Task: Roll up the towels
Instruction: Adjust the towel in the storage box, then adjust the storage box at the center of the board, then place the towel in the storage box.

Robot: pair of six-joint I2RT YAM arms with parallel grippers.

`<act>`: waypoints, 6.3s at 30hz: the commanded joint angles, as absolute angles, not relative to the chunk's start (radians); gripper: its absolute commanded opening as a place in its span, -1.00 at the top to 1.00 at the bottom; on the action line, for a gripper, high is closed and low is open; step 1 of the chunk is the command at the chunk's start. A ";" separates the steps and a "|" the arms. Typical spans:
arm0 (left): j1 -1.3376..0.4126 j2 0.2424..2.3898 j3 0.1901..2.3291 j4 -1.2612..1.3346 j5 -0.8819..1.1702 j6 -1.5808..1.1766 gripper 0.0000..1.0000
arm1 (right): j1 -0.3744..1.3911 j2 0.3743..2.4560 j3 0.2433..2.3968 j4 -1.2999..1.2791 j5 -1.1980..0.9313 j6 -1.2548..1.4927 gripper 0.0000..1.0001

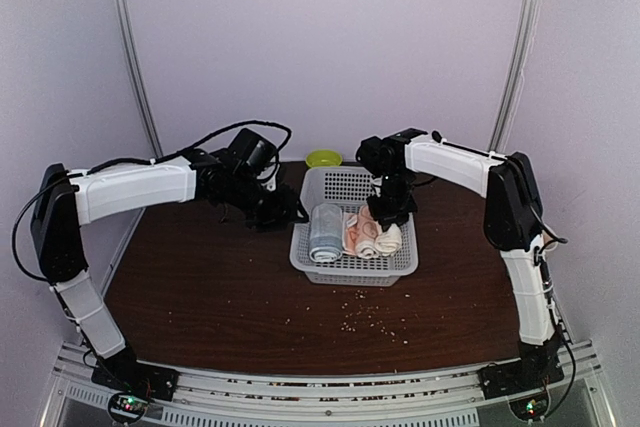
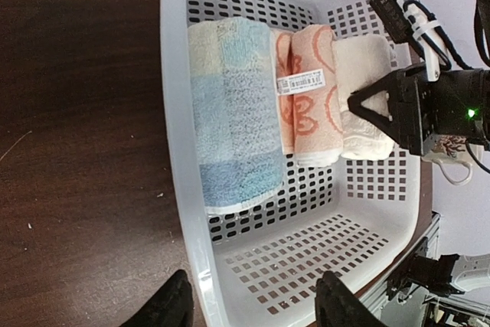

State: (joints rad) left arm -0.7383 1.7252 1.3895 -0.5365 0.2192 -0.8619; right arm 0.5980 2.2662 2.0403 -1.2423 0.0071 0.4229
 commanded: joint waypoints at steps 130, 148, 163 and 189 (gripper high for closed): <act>-0.817 2.321 1.819 -0.302 0.428 -1.009 1.00 | 0.592 2.254 1.973 -1.032 -0.171 0.495 1.00; -0.775 2.321 1.688 -0.279 0.376 -1.108 1.00 | 0.560 2.172 1.982 -1.090 -0.038 0.465 1.00; -0.775 2.307 1.668 -0.259 0.388 -1.111 1.00 | 0.558 2.270 2.018 -1.151 -0.004 0.487 1.00; -0.775 2.281 1.660 -0.249 0.408 -1.103 1.00 | 0.541 2.171 1.979 -1.133 -0.034 0.460 -0.26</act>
State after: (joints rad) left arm -0.7929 2.3005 1.6882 -0.1848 0.4450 -1.1069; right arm 0.5621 2.2681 1.9827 -1.0943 -0.0792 0.4740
